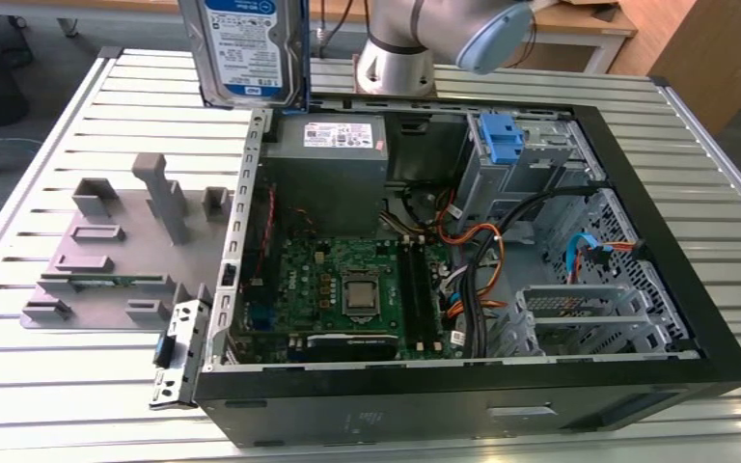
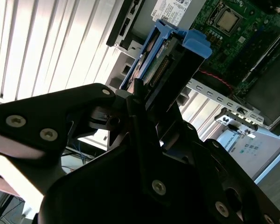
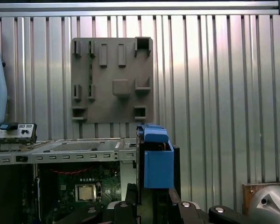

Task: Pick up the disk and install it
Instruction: 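Pick up the disk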

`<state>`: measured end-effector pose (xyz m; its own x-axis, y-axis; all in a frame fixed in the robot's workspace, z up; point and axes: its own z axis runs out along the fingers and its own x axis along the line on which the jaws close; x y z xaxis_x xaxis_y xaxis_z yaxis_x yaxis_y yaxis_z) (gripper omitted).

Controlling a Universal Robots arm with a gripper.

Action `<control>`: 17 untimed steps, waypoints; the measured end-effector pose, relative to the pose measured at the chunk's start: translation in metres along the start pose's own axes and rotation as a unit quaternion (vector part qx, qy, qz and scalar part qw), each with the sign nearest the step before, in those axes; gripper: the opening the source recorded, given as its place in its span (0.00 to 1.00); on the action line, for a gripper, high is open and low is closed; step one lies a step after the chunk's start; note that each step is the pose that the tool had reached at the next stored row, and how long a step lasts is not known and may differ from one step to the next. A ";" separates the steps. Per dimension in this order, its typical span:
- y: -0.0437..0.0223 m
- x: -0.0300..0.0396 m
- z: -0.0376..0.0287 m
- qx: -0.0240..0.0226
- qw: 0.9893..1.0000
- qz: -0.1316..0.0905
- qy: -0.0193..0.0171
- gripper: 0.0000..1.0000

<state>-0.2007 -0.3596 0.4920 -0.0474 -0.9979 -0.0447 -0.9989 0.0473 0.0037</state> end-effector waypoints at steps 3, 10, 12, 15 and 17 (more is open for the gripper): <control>-0.0059 -0.0003 0.0001 0.000 1.000 0.000 0.000 0.35; -0.0208 -0.0010 0.0002 -0.001 1.000 0.000 0.000 0.35; -0.0243 -0.0012 0.0002 -0.001 1.000 0.000 0.000 0.35; -0.0284 -0.0013 0.0003 -0.001 1.000 0.000 0.000 0.35; -0.0306 -0.0014 0.0003 -0.001 1.000 0.000 0.000 0.35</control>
<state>-0.1701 -0.3596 0.4917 -0.0475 -0.9979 -0.0447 -0.9989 0.0474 0.0050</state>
